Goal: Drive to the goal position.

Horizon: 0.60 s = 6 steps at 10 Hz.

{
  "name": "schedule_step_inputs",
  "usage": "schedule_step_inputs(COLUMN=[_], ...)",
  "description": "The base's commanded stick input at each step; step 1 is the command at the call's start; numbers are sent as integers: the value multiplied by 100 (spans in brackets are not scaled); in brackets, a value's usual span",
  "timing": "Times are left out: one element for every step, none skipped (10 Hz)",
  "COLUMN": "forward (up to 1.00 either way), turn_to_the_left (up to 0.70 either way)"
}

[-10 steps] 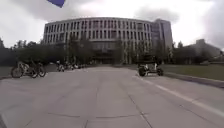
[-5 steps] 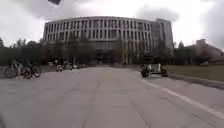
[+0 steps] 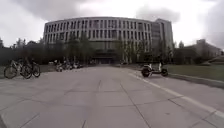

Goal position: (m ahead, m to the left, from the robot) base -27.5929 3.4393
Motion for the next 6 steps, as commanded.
schedule_step_inputs(forward=[0,0,0,0,0,0], turn_to_the_left=[0,13,22,31,16,5])
